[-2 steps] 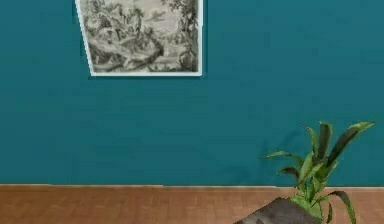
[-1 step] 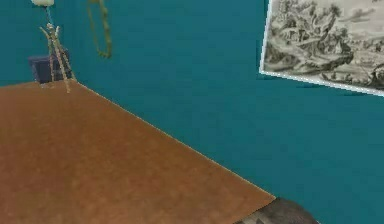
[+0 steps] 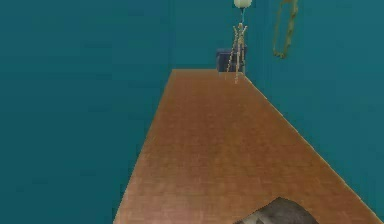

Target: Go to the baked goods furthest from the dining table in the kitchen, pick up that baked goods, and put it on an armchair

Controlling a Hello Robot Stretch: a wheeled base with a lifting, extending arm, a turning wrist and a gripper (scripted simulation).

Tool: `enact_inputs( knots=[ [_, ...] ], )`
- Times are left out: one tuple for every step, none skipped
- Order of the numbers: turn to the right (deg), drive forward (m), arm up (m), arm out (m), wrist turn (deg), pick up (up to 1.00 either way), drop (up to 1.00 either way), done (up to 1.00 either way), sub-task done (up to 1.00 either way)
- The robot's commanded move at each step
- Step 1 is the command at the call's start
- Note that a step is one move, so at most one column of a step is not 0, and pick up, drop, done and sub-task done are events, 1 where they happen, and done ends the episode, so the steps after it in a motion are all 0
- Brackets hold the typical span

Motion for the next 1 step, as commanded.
enact_inputs(
  knots=[
    [0.0,1.0,0.0,0.0,0.0,0.0,0.0,0.0,0.0]
  ],
)
